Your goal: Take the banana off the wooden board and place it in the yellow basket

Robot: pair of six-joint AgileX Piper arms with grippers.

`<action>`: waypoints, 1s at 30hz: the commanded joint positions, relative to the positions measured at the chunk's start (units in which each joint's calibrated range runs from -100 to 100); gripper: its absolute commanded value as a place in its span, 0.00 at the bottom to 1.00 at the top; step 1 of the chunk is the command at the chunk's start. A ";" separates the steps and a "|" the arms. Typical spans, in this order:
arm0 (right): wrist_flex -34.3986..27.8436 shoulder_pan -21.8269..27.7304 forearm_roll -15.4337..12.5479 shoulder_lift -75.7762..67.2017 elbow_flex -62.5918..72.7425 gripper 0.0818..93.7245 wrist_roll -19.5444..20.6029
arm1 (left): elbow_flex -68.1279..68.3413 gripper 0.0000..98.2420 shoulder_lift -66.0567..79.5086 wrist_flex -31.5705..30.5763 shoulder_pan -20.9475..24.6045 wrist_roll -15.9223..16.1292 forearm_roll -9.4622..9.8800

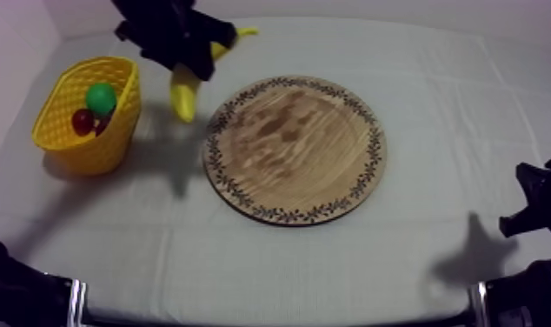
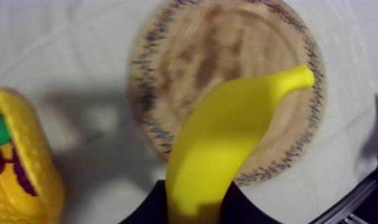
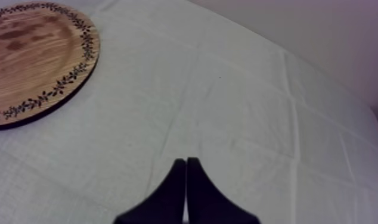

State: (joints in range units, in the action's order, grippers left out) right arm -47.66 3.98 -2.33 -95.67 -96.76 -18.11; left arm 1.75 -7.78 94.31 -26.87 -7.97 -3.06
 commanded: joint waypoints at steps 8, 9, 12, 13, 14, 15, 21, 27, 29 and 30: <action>0.00 0.00 0.01 0.00 -0.01 0.00 0.02 | 5.76 0.20 4.25 -0.18 13.36 3.23 0.30; 0.00 0.00 0.01 0.00 -0.01 0.00 0.02 | 6.25 0.20 4.58 -0.19 14.71 3.60 0.36; 0.00 0.00 0.01 0.00 -0.01 0.00 0.02 | 7.20 0.20 5.28 -0.14 18.52 4.72 0.64; 0.00 0.00 0.01 0.00 -0.01 0.00 0.02 | 7.39 0.20 5.47 -0.07 19.73 5.07 0.76; 0.00 0.00 0.01 0.00 -0.01 0.00 0.02 | 7.56 0.20 5.66 0.01 20.88 5.42 0.90; 0.00 0.00 0.01 0.00 -0.01 0.00 0.02 | 7.68 0.20 5.85 0.11 21.97 5.75 1.07; 0.00 0.00 0.01 0.00 -0.01 0.00 0.02 | 7.46 0.20 6.51 0.80 26.60 7.13 1.99; 0.00 0.00 0.01 0.00 -0.01 0.00 0.02 | 6.98 0.22 5.16 0.74 28.24 7.89 2.23; 0.00 0.00 0.01 0.00 -0.01 0.00 0.02 | 7.27 0.22 4.16 0.04 28.48 8.15 2.24; 0.00 0.00 0.01 0.00 -0.01 0.00 0.02 | 7.58 0.22 3.53 -0.53 28.57 8.31 2.19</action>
State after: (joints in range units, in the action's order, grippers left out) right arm -47.66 3.98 -2.33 -95.67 -96.76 -18.08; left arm 9.11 -3.66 94.22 1.61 0.22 -0.83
